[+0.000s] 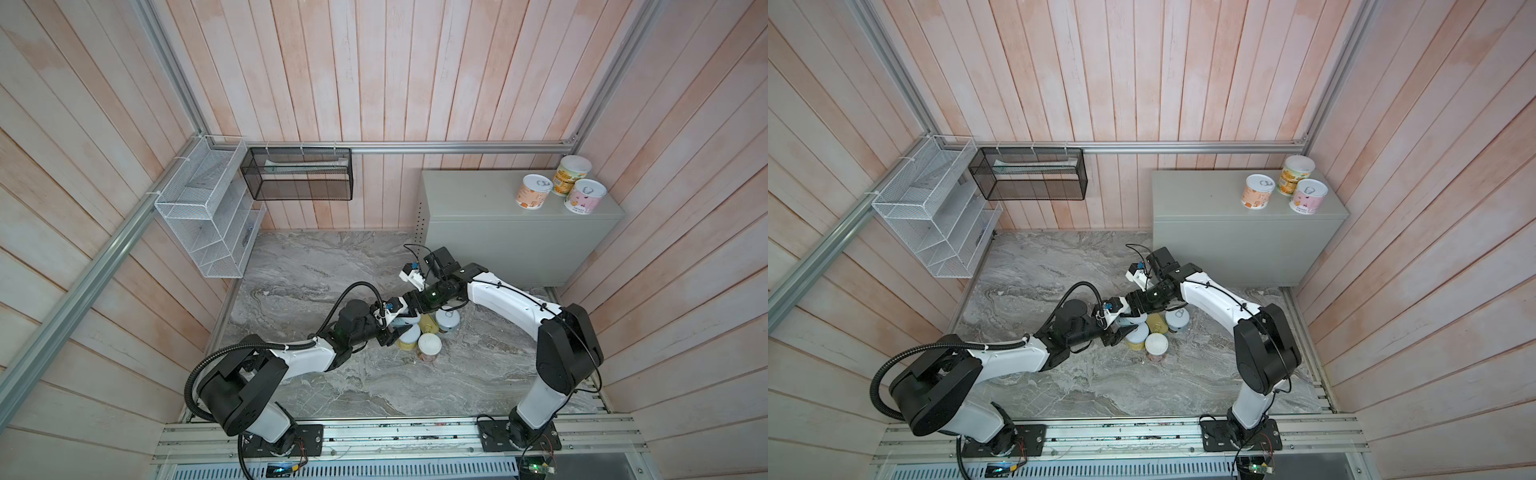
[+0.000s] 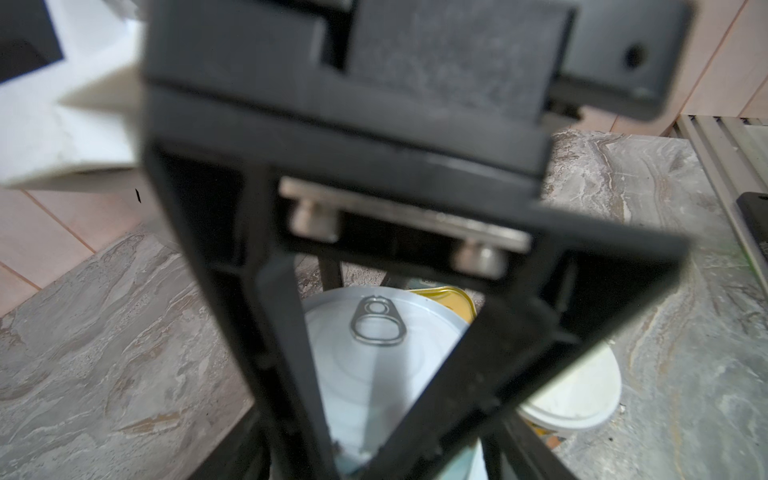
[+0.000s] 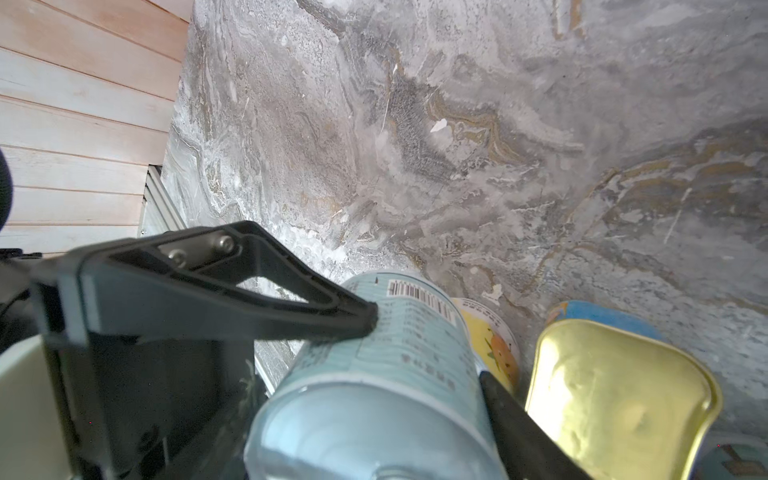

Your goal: Place and organize the canned foods onto the counter

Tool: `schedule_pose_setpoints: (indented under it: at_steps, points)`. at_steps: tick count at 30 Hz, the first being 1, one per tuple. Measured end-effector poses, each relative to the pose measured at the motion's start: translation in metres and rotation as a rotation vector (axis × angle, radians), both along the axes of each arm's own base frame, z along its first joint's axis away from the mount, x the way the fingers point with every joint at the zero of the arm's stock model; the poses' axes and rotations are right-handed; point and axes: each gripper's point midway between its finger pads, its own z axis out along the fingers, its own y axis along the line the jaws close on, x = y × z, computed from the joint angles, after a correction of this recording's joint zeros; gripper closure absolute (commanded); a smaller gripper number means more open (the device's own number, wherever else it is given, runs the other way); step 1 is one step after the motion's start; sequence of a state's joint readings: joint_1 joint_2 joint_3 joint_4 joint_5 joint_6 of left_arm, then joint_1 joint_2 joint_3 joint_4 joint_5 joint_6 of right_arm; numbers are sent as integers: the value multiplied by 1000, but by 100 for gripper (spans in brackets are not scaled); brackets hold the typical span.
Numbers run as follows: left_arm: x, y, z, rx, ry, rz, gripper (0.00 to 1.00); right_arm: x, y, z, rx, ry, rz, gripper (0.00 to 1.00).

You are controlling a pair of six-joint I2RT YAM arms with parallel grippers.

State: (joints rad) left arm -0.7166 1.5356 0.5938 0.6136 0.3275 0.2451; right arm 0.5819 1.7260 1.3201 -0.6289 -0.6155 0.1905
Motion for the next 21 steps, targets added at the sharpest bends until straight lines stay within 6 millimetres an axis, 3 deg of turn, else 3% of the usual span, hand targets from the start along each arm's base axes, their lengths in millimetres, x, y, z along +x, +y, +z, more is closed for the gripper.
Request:
schedule_pose_setpoints:
  at_steps: [3,7,13,18,21]
  points:
    - [2,-2,-1,-3,10,3,38,2,-2,-1,-6,-4,-7,51]
    - [2,-4,-3,2,29,4,23,4,-3,-2,-16,-9,-13,52]
    - [3,-6,-7,13,45,11,16,-1,0,-1,3,7,2,52]
    - [3,-7,-9,22,47,20,17,-4,3,2,31,21,16,54]
    - [5,-6,-9,24,44,28,33,-4,3,2,34,21,16,54]
